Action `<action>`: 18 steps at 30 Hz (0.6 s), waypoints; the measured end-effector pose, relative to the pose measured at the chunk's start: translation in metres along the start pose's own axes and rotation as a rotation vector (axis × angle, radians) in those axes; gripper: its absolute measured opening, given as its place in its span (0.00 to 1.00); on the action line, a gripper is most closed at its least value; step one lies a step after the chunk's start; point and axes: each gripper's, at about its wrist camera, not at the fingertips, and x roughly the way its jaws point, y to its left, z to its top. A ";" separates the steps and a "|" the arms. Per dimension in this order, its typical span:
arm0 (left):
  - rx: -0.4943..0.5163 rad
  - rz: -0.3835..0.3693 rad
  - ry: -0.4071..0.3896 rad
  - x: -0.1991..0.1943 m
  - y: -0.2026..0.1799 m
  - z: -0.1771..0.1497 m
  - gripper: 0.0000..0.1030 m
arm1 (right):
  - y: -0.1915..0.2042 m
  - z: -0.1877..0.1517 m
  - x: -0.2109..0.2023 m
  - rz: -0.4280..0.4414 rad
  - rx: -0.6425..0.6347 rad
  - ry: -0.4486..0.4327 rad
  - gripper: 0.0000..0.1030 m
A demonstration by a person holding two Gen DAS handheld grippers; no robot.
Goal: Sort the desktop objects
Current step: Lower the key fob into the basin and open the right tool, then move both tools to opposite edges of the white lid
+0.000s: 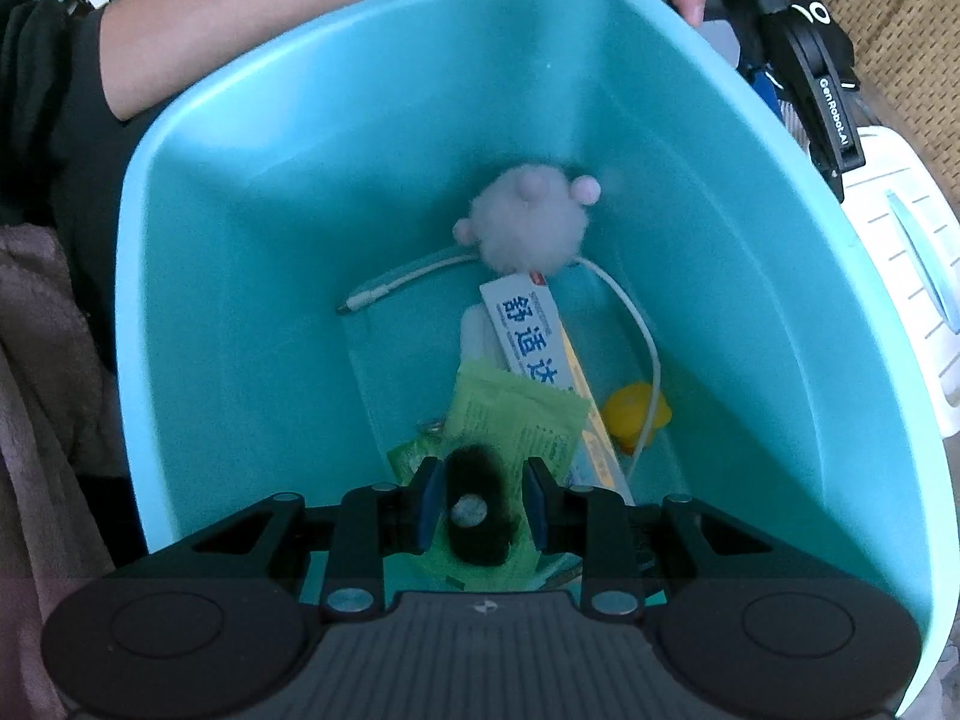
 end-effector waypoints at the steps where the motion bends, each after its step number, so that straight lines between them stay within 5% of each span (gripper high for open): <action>1: 0.000 0.001 0.000 0.000 0.000 0.000 0.83 | 0.000 -0.001 -0.001 0.003 0.003 -0.007 0.33; 9: 0.001 0.003 -0.009 -0.001 0.000 0.001 0.83 | -0.005 -0.009 -0.042 0.023 0.054 -0.176 0.34; 18: 0.013 0.016 -0.033 -0.004 0.000 0.003 0.83 | -0.025 -0.016 -0.124 -0.106 0.160 -0.463 0.46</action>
